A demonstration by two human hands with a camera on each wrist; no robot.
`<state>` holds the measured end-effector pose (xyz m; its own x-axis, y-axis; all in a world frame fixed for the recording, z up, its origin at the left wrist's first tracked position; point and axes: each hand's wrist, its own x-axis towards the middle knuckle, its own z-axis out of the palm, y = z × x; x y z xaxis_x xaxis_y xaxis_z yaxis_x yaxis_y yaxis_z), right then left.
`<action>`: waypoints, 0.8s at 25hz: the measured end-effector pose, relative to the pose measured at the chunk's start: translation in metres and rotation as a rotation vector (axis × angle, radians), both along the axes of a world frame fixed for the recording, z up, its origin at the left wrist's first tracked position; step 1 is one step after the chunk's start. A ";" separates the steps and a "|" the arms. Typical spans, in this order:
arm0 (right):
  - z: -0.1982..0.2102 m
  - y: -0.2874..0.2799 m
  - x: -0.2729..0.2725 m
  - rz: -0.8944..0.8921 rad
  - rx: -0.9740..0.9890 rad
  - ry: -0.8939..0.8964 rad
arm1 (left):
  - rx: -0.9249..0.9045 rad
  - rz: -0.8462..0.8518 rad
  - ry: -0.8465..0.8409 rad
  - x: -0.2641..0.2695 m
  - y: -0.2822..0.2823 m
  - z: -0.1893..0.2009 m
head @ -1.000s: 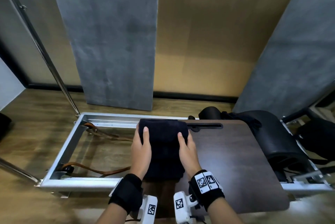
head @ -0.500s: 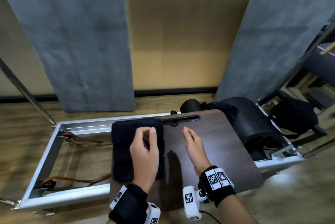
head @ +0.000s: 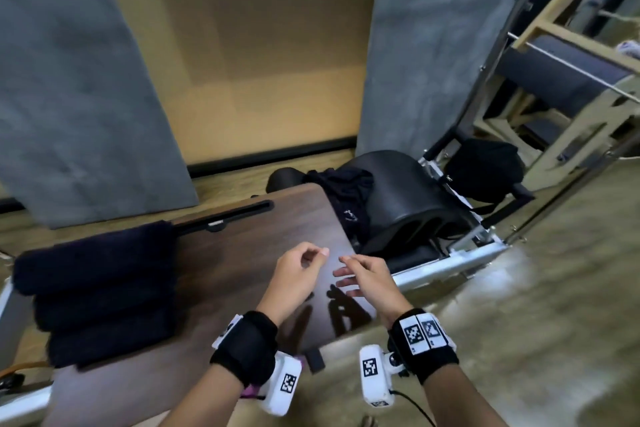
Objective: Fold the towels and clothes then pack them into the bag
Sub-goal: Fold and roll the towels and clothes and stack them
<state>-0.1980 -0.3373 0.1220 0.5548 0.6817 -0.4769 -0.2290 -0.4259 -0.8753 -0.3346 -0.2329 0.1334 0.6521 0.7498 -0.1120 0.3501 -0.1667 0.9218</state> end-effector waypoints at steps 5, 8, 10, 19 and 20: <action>-0.015 -0.059 0.086 0.011 -0.040 0.030 | -0.083 -0.020 0.050 0.095 -0.042 -0.012; -0.020 -0.076 0.129 0.028 -0.059 0.038 | -0.106 0.005 0.080 0.133 -0.056 -0.023; -0.024 -0.076 0.153 0.037 -0.064 0.042 | -0.113 0.019 0.092 0.153 -0.059 -0.031; -0.049 -0.001 0.272 0.216 -0.160 -0.088 | -0.159 0.219 -0.063 0.277 -0.011 -0.069; -0.052 0.009 0.284 0.238 -0.178 -0.100 | -0.173 0.248 -0.069 0.290 -0.004 -0.074</action>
<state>0.0862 -0.3284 0.0701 0.4394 0.7092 -0.5513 -0.0209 -0.6055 -0.7955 -0.0446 -0.2368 0.0591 0.4621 0.8607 -0.2136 0.2964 0.0771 0.9519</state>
